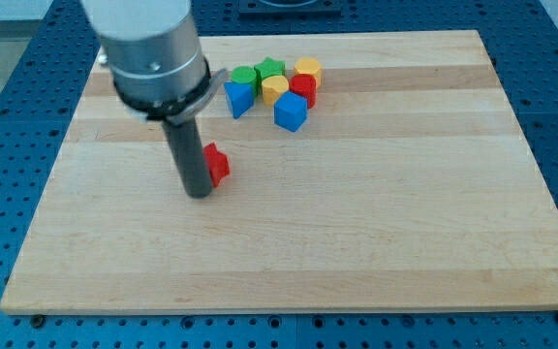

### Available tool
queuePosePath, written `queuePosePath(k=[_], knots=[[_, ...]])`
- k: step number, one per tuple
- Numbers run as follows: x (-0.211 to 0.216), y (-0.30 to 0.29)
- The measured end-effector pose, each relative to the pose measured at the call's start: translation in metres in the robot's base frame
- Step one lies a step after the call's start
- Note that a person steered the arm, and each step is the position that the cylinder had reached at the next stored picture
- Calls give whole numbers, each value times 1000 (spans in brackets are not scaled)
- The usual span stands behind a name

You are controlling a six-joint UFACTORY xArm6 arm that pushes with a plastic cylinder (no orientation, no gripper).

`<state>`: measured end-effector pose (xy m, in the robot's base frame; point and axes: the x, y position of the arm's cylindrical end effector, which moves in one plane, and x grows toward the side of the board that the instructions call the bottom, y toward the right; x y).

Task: Move the red star below the blue triangle

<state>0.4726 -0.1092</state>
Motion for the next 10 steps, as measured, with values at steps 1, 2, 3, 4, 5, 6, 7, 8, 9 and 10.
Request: queuePosePath(k=[1,2,3,4,5,6,7,8,9,10], knots=[[-9,13],[10,13],[14,13],[17,11],[19,-19],[4,-21],[-27,12],[-48,53],[-48,54],[-48,54]])
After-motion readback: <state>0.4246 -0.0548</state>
